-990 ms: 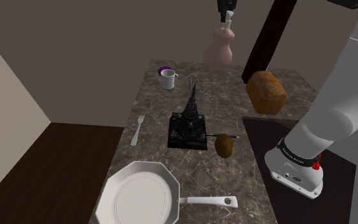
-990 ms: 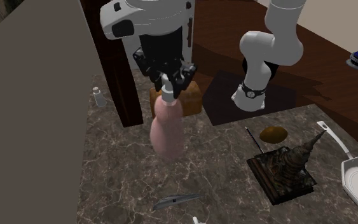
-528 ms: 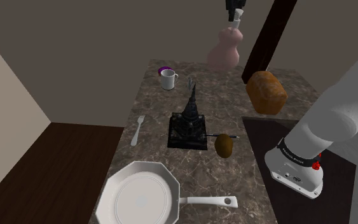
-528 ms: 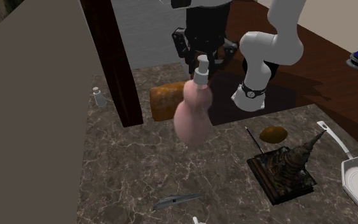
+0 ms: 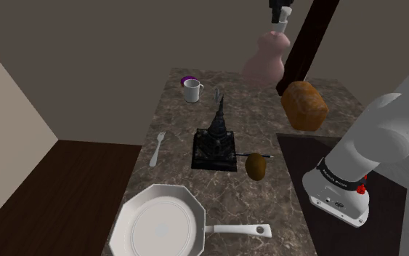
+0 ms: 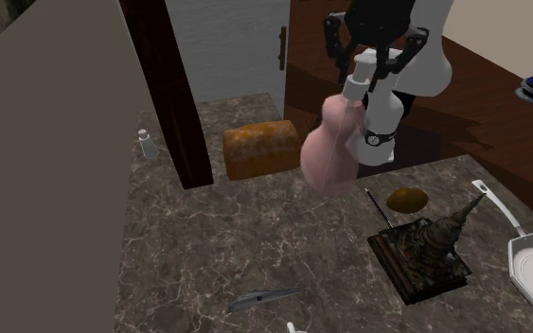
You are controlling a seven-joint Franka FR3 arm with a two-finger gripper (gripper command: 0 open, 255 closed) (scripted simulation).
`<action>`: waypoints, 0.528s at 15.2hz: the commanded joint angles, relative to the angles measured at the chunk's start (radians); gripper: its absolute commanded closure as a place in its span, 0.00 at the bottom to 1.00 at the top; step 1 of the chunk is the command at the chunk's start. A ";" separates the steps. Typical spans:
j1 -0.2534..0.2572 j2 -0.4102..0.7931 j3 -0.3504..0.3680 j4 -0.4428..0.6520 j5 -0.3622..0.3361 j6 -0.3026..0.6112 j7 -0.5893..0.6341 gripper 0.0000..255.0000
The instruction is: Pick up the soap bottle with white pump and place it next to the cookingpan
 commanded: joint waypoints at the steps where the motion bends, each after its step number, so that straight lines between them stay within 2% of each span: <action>1: 0.008 -0.063 0.019 -0.046 0.004 -0.018 0.027 1.00; 8: 0.038 -0.236 0.105 -0.120 0.053 -0.123 0.139 1.00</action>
